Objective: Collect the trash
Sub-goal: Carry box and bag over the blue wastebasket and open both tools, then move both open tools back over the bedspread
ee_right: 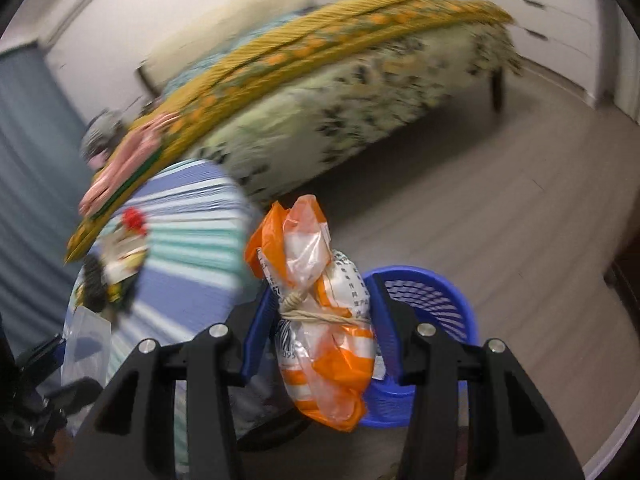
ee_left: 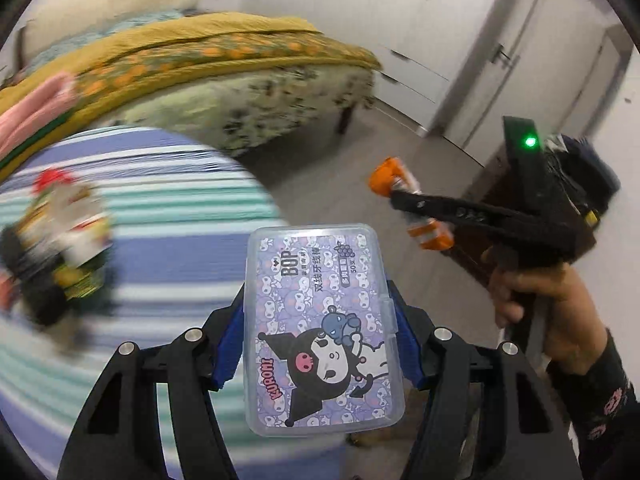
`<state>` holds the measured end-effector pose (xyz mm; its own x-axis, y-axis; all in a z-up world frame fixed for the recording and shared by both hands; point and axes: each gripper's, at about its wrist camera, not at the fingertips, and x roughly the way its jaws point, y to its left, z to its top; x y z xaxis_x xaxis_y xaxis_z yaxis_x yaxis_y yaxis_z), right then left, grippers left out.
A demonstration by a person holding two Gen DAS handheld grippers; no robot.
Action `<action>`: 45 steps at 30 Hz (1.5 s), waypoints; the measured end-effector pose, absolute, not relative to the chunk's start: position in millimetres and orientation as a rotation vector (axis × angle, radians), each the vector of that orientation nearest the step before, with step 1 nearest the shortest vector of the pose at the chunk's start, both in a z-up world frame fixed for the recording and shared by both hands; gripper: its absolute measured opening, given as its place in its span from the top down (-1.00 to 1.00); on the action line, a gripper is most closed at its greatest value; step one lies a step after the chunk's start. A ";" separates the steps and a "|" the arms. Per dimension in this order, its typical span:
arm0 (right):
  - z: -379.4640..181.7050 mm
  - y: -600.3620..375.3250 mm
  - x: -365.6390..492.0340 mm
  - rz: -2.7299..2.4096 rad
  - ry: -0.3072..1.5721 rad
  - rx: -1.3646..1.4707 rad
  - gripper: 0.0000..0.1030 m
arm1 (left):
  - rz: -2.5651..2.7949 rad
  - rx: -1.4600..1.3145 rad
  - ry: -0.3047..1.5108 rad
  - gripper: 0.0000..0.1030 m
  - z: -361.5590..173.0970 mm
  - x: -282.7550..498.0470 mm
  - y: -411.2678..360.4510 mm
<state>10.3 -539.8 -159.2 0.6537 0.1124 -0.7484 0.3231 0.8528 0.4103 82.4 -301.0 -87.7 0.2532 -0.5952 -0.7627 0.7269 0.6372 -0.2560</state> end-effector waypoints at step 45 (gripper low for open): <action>-171.3 -288.9 8.3 0.177 0.824 0.123 -0.91 | -0.306 0.226 0.902 -0.90 -153.3 87.8 -66.0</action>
